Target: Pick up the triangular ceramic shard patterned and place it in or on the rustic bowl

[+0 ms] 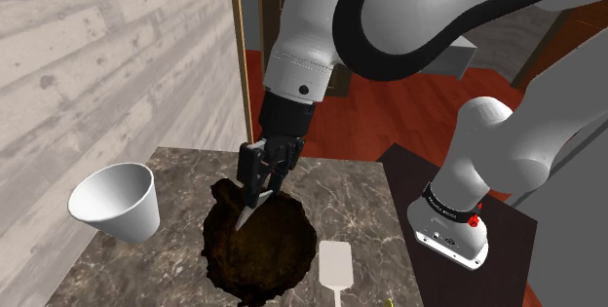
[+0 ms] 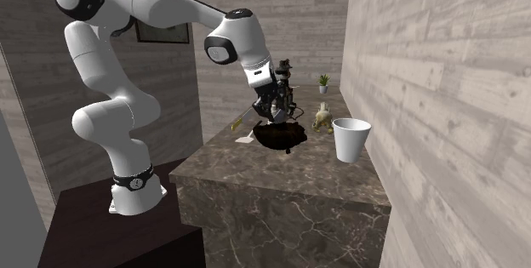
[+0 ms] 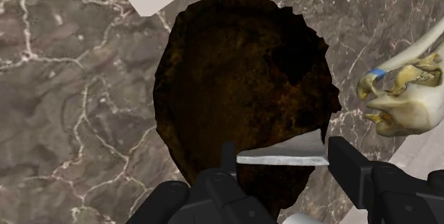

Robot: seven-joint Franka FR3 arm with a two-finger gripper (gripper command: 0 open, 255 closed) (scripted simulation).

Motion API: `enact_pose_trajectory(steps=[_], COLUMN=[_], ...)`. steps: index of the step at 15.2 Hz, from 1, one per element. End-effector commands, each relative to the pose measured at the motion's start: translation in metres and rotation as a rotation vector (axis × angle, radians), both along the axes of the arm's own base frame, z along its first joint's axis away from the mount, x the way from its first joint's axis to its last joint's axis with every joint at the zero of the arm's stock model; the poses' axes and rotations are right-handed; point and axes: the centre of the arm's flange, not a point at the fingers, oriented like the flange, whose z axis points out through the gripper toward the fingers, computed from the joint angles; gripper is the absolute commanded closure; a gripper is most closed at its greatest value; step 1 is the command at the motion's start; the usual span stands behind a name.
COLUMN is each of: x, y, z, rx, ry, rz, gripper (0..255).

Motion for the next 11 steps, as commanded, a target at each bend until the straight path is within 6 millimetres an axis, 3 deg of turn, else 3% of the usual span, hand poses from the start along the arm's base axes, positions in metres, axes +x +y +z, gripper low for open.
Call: enact_pose_trajectory(steps=[1, 8, 9, 11], x=[0.0005, 0.0005, 0.0005, 0.0005], y=[-0.0001, -0.0001, -0.0001, -0.0001], z=[-0.0049, -0.0049, -0.0049, -0.0049], rx=[0.000, 0.000, 0.000, 0.000], ry=[-0.001, -0.001, -0.001, -0.001], rz=[0.000, 0.000, 0.000, 0.000], gripper=[255, 255, 0, 0])
